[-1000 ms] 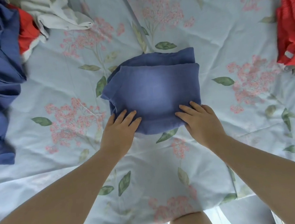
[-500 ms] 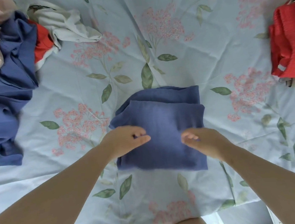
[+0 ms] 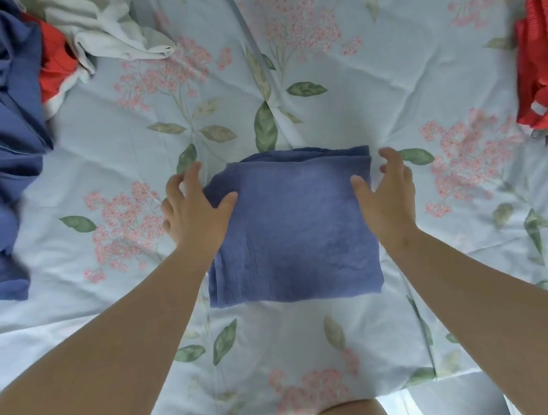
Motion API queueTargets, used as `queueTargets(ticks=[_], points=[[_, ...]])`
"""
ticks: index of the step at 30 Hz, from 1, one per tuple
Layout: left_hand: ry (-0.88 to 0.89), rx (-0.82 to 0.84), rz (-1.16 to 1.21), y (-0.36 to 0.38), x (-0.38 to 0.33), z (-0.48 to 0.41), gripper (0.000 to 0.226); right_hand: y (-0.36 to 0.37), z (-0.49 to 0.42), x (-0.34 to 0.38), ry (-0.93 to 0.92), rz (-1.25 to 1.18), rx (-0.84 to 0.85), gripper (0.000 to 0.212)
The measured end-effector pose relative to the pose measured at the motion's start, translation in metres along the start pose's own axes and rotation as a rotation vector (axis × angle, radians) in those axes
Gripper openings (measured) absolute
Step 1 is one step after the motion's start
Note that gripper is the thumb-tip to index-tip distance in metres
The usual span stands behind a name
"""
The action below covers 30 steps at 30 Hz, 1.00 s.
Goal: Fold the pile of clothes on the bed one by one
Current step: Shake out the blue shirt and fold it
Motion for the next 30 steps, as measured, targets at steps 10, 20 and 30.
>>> queueTargets(ticks=[10,20,30], points=[[-0.431,0.269,0.744,0.048,0.027,0.046,0.026,0.046,0.031,-0.032,0.348,-0.325,0.337,0.011],[-0.169,0.343,0.865,-0.002,-0.039,0.118,0.004,-0.056,0.089,0.003,-0.023,-0.284,0.262,0.035],[-0.068,0.431,0.810,0.040,-0.155,0.229,0.008,-0.226,0.095,-0.067,0.020,-0.227,0.003,0.027]])
Point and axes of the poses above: each hand's wrist, its own z-axis away from the middle knuckle, its own y-axis out of the palm, x = y × z, the point moved 10 cm from there along -z, towards the middle knuckle, and after that the axes turned 3 degrees about -x, right-handed, at the moved point
